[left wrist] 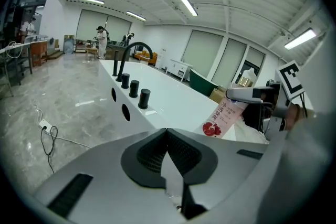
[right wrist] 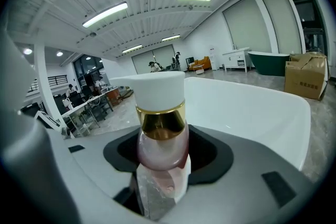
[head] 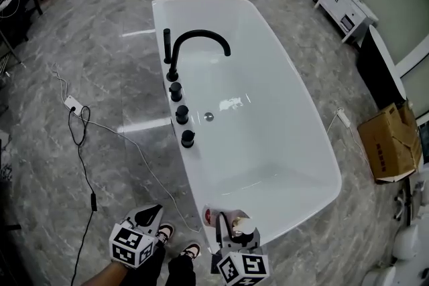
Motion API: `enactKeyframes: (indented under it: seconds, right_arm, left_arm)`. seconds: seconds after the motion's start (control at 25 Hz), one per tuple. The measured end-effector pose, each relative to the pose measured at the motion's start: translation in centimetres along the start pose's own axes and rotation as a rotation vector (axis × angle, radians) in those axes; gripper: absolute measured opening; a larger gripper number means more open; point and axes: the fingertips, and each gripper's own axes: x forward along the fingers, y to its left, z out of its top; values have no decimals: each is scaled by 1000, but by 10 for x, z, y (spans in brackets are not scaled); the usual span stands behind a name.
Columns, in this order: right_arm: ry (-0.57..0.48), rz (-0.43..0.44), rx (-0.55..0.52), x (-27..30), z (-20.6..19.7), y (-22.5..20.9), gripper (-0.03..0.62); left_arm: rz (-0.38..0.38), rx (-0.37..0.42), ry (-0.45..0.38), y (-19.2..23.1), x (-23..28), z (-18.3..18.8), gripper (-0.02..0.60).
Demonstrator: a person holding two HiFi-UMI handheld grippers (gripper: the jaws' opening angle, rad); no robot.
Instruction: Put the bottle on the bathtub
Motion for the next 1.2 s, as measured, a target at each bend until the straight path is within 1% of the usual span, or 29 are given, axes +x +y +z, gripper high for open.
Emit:
enactKeyframes:
  seconds: [0.24, 0.52, 0.72, 0.96, 1.2]
  right_arm:
    - [-4, 27, -8, 33, 3, 5, 236]
    - [-18, 32, -15, 63, 10, 7, 236]
    - [-28, 51, -64, 83, 22, 16, 236]
    - [-40, 67, -99, 103, 32, 22, 236]
    - [-57, 71, -102, 123, 33, 24, 235]
  left_arm:
    - [31, 9, -15, 20, 9, 3, 16]
    - [81, 40, -63, 37, 24, 20, 17]
    - [114, 60, -82, 48, 36, 24, 15]
    - [134, 34, -96, 59, 47, 28, 17]
    - [143, 41, -115, 67, 59, 35, 16]
